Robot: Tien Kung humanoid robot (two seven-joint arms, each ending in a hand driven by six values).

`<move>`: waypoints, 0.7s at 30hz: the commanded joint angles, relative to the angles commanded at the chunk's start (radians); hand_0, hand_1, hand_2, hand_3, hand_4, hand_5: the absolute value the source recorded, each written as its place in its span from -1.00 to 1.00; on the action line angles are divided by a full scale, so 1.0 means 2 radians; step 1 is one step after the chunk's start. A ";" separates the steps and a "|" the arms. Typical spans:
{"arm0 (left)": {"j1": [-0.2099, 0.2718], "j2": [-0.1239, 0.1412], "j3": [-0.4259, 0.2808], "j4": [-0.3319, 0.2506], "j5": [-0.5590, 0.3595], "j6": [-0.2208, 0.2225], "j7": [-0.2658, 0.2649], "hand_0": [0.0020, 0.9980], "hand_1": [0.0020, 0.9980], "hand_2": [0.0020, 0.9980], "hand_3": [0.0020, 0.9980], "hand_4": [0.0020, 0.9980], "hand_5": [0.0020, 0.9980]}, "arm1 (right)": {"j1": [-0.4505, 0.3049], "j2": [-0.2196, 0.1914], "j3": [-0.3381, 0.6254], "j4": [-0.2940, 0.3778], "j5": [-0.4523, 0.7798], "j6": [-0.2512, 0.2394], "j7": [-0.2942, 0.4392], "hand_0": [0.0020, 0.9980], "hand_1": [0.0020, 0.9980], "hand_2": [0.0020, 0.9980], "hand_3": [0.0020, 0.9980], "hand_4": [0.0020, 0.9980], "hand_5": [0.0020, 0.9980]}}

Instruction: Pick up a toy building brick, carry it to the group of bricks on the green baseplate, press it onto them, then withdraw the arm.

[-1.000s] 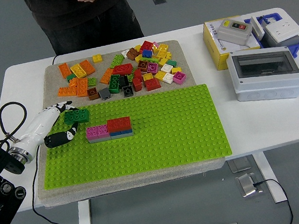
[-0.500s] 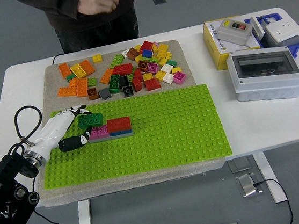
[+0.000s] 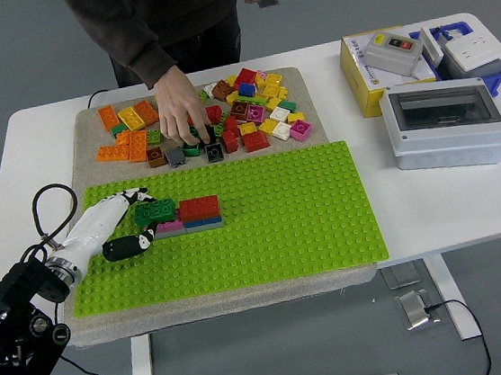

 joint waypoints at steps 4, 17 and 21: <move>0.000 0.000 0.001 -0.006 0.000 -0.004 0.003 0.91 0.90 0.86 0.14 -0.20 -0.45 | 0.000 0.000 0.000 0.000 -0.001 -0.001 0.001 0.28 0.26 0.27 0.24 -0.25 0.53; -0.008 -0.004 0.010 -0.004 -0.001 -0.006 0.004 0.91 0.90 0.86 0.14 -0.18 -0.43 | 0.000 0.000 0.003 0.000 -0.002 -0.002 0.002 0.27 0.27 0.26 0.24 -0.24 0.53; -0.010 -0.005 0.012 -0.002 -0.002 -0.006 0.004 0.91 0.90 0.86 0.14 -0.18 -0.43 | 0.000 0.000 0.003 0.000 -0.001 -0.002 0.002 0.27 0.27 0.26 0.24 -0.24 0.53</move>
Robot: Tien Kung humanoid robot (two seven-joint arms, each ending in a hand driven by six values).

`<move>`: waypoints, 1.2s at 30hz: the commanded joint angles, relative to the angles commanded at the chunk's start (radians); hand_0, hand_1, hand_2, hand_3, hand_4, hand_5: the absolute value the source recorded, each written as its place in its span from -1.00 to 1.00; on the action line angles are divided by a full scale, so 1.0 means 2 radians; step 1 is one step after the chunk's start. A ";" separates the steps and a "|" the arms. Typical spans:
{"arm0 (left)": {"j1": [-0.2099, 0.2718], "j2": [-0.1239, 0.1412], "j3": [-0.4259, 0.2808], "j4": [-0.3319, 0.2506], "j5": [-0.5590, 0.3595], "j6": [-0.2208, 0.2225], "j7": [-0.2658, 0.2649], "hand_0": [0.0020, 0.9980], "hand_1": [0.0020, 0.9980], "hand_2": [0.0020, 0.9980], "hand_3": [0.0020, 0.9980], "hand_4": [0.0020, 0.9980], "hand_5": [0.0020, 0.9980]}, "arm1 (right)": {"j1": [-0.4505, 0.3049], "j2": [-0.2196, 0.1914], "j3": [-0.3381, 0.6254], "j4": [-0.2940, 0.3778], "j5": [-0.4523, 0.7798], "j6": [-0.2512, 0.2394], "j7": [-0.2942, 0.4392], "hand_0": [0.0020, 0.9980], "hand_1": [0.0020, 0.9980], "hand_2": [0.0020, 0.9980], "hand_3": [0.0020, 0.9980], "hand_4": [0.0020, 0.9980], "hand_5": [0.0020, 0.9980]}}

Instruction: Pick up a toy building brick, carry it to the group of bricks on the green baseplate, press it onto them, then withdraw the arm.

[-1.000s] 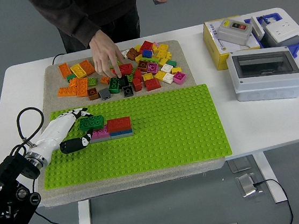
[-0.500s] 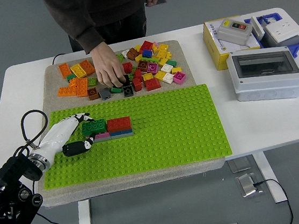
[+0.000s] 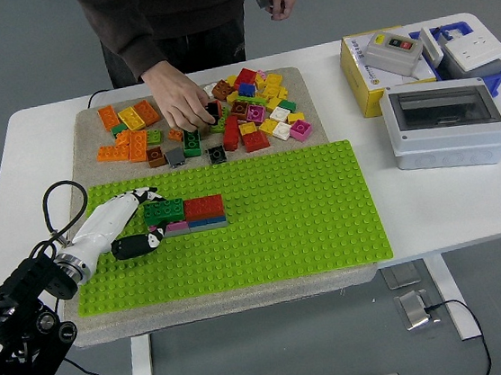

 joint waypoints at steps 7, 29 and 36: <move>-0.002 0.000 0.000 0.005 0.000 -0.001 0.001 0.91 0.90 0.87 0.14 -0.16 -0.42 | 0.000 0.001 0.000 0.000 0.000 0.000 0.000 0.28 0.26 0.26 0.24 -0.24 0.53; -0.002 0.000 -0.001 0.006 0.004 -0.007 0.005 0.91 0.90 0.87 0.14 -0.15 -0.40 | 0.001 0.002 0.003 0.000 -0.002 0.001 0.000 0.28 0.27 0.26 0.25 -0.23 0.53; -0.004 0.000 0.004 0.008 0.005 -0.007 0.005 0.91 0.90 0.87 0.14 -0.15 -0.40 | 0.001 0.002 0.003 0.000 -0.002 0.001 0.000 0.28 0.27 0.26 0.25 -0.23 0.53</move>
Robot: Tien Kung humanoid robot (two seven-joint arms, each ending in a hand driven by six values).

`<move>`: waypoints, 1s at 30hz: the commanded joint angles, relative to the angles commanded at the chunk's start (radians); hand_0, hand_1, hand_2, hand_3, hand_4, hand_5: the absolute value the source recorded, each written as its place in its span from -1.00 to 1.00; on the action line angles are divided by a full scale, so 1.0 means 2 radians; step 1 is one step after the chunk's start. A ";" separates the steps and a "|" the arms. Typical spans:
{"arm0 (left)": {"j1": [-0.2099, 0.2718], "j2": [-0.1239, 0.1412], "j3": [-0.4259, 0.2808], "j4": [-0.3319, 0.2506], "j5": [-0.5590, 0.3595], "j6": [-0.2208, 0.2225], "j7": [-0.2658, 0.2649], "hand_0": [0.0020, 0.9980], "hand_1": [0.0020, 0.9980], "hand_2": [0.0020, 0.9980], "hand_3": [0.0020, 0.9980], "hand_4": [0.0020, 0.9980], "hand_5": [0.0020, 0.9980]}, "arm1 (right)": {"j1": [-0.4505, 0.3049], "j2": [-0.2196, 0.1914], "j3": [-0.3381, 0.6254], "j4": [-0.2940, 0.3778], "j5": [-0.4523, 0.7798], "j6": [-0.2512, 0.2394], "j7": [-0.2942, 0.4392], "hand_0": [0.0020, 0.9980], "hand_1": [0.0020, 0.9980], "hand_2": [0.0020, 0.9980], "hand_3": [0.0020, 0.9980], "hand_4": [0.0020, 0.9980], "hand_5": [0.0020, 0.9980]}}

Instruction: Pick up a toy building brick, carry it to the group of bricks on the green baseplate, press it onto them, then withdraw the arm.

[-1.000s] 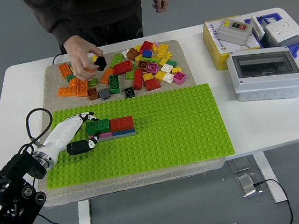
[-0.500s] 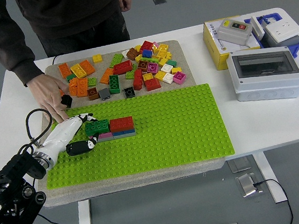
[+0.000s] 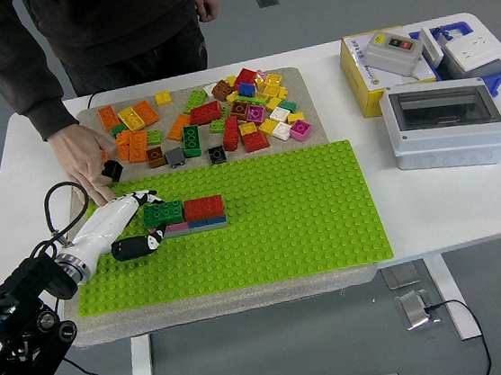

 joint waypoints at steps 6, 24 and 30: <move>-0.004 0.003 0.008 0.003 0.002 -0.001 0.002 0.91 0.90 0.87 0.14 -0.15 -0.40 | 0.000 0.000 0.000 0.000 0.001 0.000 0.001 0.27 0.27 0.26 0.25 -0.23 0.53; -0.009 0.003 0.018 0.016 -0.001 -0.002 0.002 0.92 0.90 0.86 0.14 -0.14 -0.41 | 0.000 0.000 -0.005 0.000 0.005 0.000 0.002 0.28 0.27 0.26 0.25 -0.22 0.53; -0.009 0.003 0.017 0.017 0.000 -0.003 0.002 0.92 0.90 0.86 0.15 -0.14 -0.41 | -0.001 0.000 -0.006 0.000 0.005 0.000 0.002 0.28 0.26 0.26 0.25 -0.22 0.53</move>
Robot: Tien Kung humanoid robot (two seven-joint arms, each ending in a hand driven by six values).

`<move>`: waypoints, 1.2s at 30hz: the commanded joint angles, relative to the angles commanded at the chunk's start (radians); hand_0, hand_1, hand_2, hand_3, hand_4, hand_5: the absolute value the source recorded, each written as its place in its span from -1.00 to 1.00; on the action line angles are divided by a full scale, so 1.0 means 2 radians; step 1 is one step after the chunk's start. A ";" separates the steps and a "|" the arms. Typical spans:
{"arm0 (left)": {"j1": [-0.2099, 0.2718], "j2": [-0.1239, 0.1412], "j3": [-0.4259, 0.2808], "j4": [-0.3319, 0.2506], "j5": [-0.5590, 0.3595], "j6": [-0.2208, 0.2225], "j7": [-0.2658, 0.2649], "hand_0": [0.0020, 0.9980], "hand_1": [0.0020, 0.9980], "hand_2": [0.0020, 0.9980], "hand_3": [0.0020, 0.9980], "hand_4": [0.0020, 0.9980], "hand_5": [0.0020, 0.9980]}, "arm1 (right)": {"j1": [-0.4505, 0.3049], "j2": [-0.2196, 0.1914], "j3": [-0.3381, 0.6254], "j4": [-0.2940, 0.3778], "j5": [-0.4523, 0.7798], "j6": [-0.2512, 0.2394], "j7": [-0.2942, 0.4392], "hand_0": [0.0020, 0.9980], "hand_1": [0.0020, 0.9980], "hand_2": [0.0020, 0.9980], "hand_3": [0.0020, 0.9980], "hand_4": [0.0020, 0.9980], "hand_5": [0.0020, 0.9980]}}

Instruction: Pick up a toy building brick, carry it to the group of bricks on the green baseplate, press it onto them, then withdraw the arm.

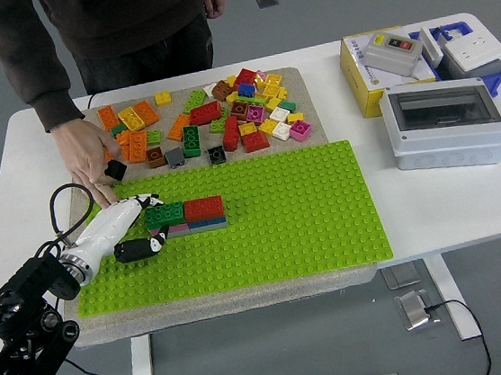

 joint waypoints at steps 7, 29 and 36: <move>0.000 0.001 -0.003 -0.001 0.003 -0.005 0.002 0.92 0.90 0.86 0.15 -0.14 -0.41 | -0.001 0.000 0.000 0.000 0.000 0.000 0.000 0.28 0.27 0.26 0.25 -0.22 0.53; -0.003 0.002 -0.009 -0.004 0.004 -0.013 0.001 0.92 0.93 0.95 0.63 0.29 -0.33 | 0.001 0.000 0.001 0.000 0.000 -0.001 0.001 0.28 0.27 0.26 0.25 -0.21 0.53; -0.004 0.002 -0.008 -0.004 0.005 -0.015 0.002 0.93 0.94 0.95 0.64 0.29 -0.33 | 0.002 0.000 -0.001 0.000 0.001 0.000 0.001 0.28 0.27 0.26 0.25 -0.21 0.52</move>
